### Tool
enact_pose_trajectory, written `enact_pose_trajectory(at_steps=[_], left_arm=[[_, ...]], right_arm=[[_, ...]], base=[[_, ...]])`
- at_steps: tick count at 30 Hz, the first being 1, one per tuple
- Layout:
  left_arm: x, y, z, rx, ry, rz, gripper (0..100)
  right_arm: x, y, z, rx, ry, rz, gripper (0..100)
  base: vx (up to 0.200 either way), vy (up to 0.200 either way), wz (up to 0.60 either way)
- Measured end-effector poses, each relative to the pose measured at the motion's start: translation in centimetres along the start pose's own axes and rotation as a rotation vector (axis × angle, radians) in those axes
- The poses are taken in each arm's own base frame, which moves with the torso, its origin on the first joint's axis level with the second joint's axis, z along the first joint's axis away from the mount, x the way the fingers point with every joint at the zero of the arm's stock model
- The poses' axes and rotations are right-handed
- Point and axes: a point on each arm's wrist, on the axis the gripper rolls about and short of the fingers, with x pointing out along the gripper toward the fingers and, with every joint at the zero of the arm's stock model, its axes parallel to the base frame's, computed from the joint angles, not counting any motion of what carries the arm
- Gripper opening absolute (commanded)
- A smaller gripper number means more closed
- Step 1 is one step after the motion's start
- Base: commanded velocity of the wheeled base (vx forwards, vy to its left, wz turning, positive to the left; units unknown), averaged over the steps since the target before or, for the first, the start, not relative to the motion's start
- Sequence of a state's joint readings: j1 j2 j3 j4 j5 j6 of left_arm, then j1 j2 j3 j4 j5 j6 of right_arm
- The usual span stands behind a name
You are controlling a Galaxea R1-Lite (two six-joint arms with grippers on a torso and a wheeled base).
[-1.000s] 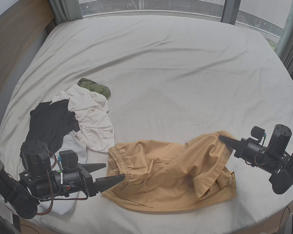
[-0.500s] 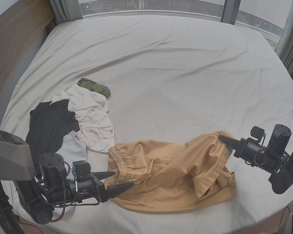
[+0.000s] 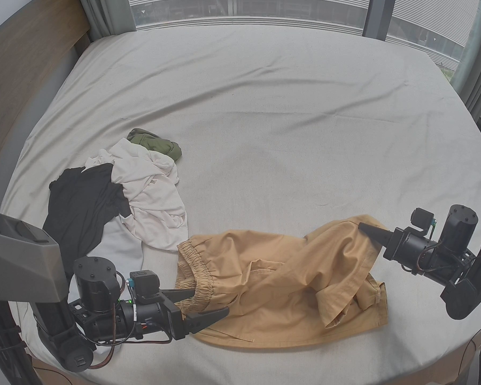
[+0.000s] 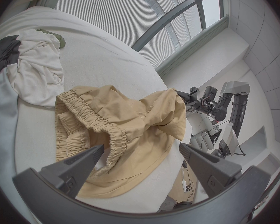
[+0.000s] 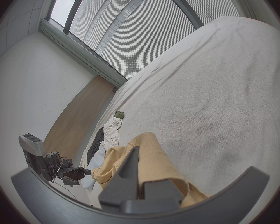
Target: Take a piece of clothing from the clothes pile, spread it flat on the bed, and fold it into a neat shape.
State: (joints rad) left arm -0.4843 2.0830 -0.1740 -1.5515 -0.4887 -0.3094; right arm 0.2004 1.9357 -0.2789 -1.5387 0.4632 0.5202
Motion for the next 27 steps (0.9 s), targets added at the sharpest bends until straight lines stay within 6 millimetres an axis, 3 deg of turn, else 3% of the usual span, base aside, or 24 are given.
enact_pose_trajectory(at_steps=[27], left_arm=[[3.5, 0.0, -0.7, 0.024, 0.028, -0.055, 100]], right_arm=[[0.1, -0.2, 0.0, 0.002, 0.001, -0.004, 0]], base=[[0.0, 0.0, 0.0]])
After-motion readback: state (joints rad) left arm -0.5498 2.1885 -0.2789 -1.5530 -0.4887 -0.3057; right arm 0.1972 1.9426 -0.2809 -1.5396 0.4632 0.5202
